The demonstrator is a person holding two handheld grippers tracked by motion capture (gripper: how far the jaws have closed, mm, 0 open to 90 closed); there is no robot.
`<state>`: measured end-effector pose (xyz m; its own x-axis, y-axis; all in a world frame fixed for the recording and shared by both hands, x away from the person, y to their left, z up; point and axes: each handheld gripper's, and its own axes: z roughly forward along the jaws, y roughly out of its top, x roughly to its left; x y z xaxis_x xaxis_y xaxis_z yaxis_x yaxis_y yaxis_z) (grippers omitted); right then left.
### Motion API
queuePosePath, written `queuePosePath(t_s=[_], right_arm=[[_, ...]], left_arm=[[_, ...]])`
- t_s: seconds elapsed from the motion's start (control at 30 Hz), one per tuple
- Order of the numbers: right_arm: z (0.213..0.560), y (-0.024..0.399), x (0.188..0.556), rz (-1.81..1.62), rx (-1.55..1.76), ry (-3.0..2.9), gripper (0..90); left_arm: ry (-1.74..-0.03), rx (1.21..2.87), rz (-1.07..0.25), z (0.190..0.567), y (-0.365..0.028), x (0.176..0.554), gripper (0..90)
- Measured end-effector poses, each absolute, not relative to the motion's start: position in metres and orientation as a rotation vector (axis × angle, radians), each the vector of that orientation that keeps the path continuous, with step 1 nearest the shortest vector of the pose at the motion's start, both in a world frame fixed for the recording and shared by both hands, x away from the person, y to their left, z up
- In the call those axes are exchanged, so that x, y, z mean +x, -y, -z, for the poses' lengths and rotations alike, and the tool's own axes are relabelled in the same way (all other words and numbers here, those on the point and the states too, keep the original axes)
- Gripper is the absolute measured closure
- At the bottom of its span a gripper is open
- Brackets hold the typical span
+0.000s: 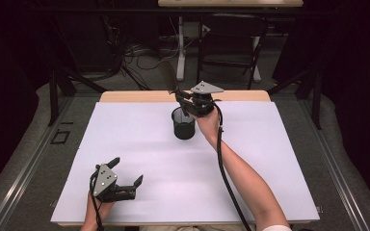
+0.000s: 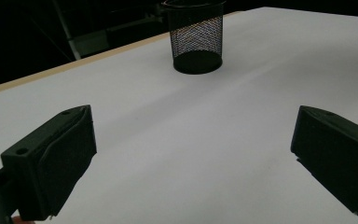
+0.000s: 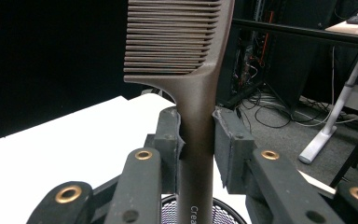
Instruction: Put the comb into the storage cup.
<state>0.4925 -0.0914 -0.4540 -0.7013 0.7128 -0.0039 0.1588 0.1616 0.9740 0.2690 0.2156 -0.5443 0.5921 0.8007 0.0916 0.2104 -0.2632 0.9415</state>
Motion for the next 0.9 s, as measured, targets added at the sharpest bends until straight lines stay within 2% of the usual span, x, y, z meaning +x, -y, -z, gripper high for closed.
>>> queuePosePath(t_s=[0.9], right_arm=[[0.475,0.088,0.495,-1.532,0.855,-2.036,72.9]], left_arm=[[-0.829,1.783,-0.714,0.544,-0.216,0.269,0.0]])
